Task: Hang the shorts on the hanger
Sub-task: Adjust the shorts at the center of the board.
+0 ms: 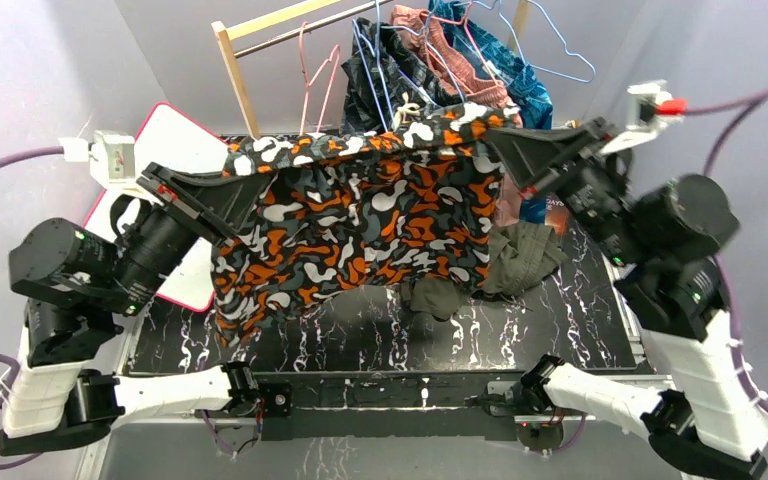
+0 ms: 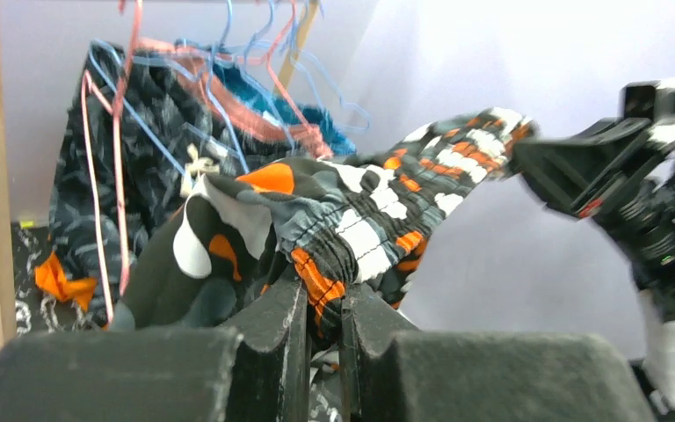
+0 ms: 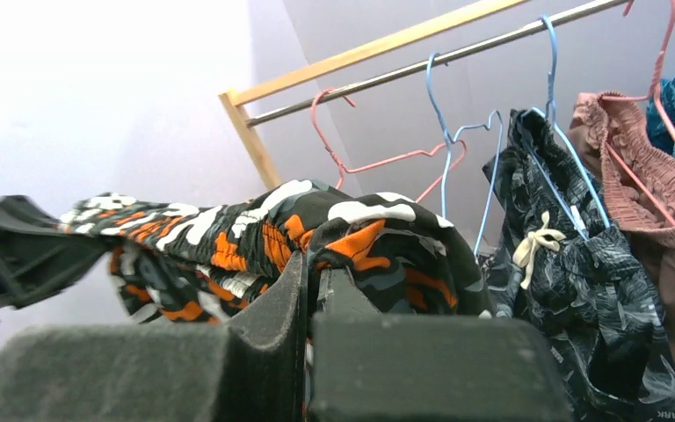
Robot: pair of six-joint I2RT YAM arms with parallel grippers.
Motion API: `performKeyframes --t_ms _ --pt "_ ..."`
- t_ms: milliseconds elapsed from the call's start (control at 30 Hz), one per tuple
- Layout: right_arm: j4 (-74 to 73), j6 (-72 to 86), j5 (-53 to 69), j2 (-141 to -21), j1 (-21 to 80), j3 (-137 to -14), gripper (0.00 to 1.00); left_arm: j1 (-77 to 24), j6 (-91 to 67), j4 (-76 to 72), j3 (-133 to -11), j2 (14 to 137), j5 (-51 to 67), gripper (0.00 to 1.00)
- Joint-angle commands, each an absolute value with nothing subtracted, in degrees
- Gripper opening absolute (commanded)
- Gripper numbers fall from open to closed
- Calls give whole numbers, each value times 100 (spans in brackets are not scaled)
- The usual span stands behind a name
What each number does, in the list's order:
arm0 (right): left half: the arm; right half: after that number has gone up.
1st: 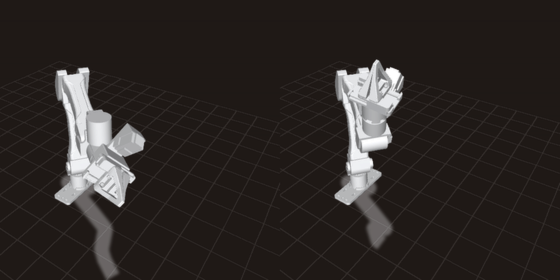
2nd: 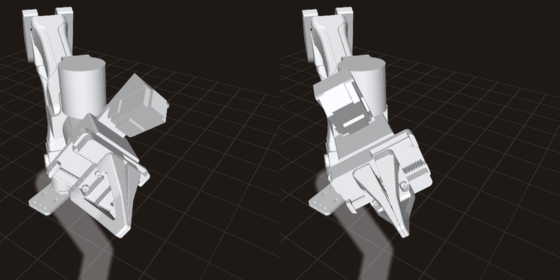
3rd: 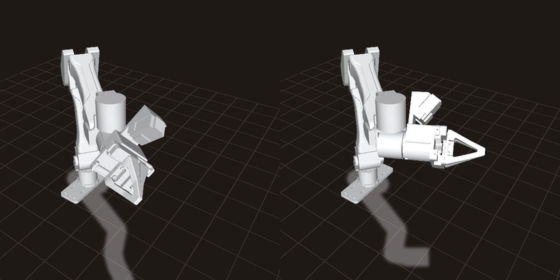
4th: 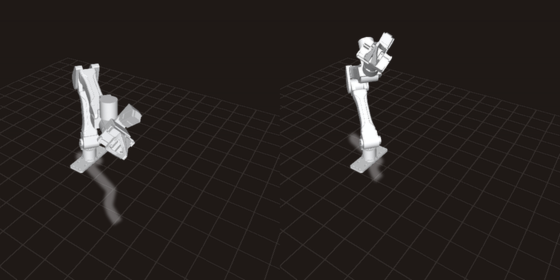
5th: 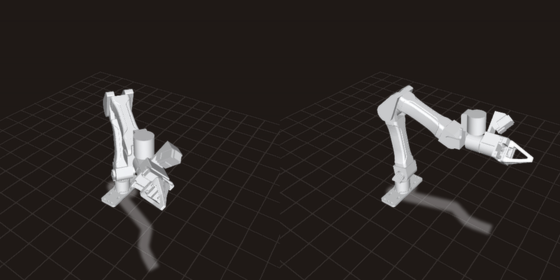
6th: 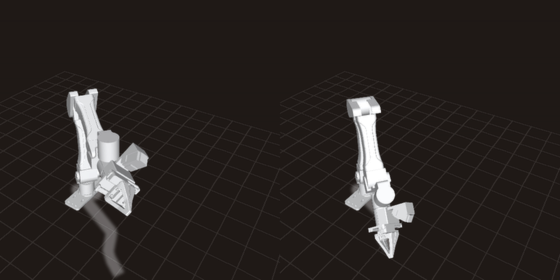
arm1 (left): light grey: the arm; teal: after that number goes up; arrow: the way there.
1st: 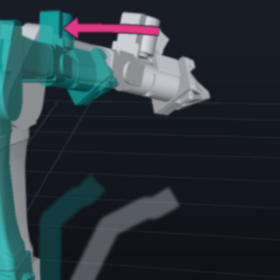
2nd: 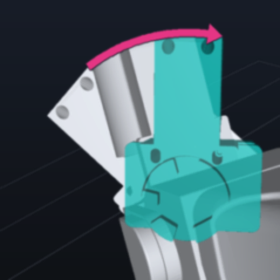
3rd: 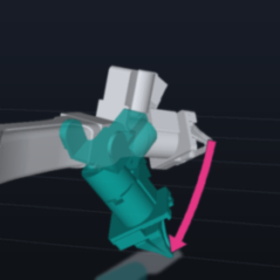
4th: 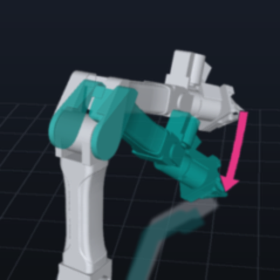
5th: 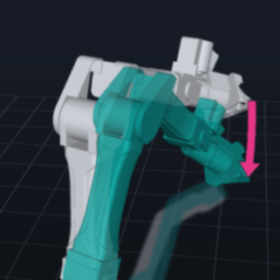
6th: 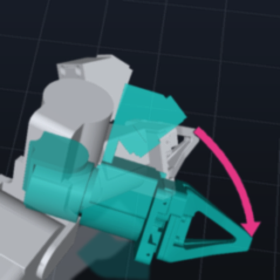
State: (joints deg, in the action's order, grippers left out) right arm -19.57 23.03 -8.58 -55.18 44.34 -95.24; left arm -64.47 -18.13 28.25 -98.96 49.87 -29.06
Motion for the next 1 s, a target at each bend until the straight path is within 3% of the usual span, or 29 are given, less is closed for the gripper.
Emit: performKeyframes --t_ms 0,167,567,667,867,967 --pt "-1578 2281 -1167 -4888 4387 -8718 0 -6420 -1651 2889 -8949 4628 -2822 0" --pt "-2041 2268 -1343 -4402 4392 -7920 0 -6424 -1877 2892 -7993 3733 -3264 0" --pt "-2247 1649 244 -5077 4394 -10628 0 -6425 -944 3096 -10961 5092 -2304 0" --pt "-2238 1548 -10 -4981 4394 -10290 0 -6424 -843 3102 -10998 5211 -2353 0" --pt "-1958 1606 -1070 -4625 4394 -8444 0 -6425 -824 2928 -9497 4973 -2866 0" --pt "-1905 1502 -1351 -4643 4399 -8287 0 -6425 -660 2853 -9415 4991 -2953 0"
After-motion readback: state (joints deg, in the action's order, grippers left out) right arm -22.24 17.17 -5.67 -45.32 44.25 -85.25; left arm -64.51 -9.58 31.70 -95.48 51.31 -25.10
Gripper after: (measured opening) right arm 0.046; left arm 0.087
